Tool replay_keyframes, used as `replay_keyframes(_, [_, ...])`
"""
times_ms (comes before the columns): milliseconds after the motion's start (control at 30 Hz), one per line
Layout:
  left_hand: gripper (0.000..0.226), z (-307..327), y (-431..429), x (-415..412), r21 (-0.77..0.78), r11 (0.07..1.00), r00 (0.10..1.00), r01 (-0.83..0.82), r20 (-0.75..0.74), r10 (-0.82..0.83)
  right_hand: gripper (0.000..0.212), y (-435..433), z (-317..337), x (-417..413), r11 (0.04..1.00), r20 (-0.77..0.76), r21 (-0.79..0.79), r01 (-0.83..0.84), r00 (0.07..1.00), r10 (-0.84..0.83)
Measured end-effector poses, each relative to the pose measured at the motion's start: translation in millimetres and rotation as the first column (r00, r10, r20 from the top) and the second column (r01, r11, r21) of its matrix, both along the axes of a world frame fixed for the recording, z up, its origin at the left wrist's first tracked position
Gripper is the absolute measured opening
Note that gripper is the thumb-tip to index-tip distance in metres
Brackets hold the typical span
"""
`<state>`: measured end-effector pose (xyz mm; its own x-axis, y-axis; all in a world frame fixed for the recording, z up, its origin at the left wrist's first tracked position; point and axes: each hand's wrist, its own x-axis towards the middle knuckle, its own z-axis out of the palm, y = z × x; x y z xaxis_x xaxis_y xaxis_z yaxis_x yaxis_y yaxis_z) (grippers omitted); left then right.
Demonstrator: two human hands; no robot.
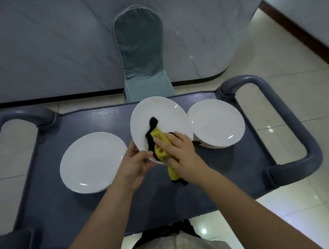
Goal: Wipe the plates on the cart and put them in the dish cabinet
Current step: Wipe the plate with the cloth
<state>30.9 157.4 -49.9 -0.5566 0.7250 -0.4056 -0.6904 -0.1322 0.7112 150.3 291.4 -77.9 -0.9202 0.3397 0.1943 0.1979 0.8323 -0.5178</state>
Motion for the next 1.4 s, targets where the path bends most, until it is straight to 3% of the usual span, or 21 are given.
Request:
replay_keyframes(67, [0.052, -2, 0, 7, 0.01, 0.997, 0.997, 0.082, -0.005, -0.082, 0.054, 0, 10, -23, 0.999, -0.014, -0.017, -0.049, 0.999, 0.049])
replay_keyframes(200, [0.057, -4, -2, 16, 0.032, 0.993, 0.993, 0.112, 0.031, -0.113, 0.059, 46, 30, -58, 0.99, 0.014, -0.019, 0.142, 0.99, -0.142])
replay_keyframes(333, [0.055, 0, -4, 8, 0.061, 0.996, 0.997, 0.059, 0.054, -0.062, 0.058, 51, 19, -11, 0.949, 0.004, 0.03, 0.314, 0.949, -0.314])
replay_keyframes(433, [0.058, -5, -2, 6, 0.103, 0.991, 0.995, 0.084, 0.046, -0.089, 0.058, 6, 12, 8, 0.982, -0.002, -0.032, 0.184, 0.983, -0.184])
replay_keyframes(533, [0.055, -8, -1, 14, 0.123, 0.983, 0.988, 0.14, 0.041, -0.146, 0.06, 2, 25, -32, 1.0, 0.002, -0.007, 0.01, 1.0, -0.01])
replay_keyframes(633, [0.054, -9, -3, 17, 0.112, 0.984, 0.988, 0.138, 0.048, -0.144, 0.058, 27, 42, -65, 0.994, 0.007, 0.023, 0.107, 0.994, -0.107])
replay_keyframes(767, [0.057, -6, -8, 4, 0.092, 0.994, 0.997, 0.054, 0.047, -0.059, 0.057, 49, 34, -35, 0.952, 0.026, 0.064, 0.298, 0.954, -0.3])
replay_keyframes(833, [0.059, -4, -10, -3, 0.107, 0.994, 0.999, 0.035, 0.034, -0.038, 0.059, 22, 25, -11, 0.961, -0.007, 0.021, 0.276, 0.961, -0.276])
replay_keyframes(967, [0.06, -1, -12, -2, 0.108, 0.99, 0.995, 0.094, -0.049, -0.089, 0.059, -25, 23, -25, 0.996, -0.062, -0.046, 0.078, 0.995, -0.081])
replay_keyframes(1100, [0.058, 1, -15, 5, 0.076, 0.994, 0.997, 0.072, -0.036, -0.069, 0.057, 25, 38, -63, 0.969, -0.175, -0.008, 0.247, 0.954, -0.244])
replay_keyframes(1200, [0.059, 1, -21, -2, 0.046, 0.999, 0.999, 0.028, -0.046, -0.026, 0.056, 41, 23, -37, 0.943, -0.123, 0.046, 0.33, 0.939, -0.322])
replay_keyframes(1400, [0.058, 1, -23, -7, 0.038, 0.999, 0.998, 0.03, -0.047, -0.028, 0.058, -31, 9, -7, 0.999, -0.145, 0.007, 0.05, 0.988, -0.048])
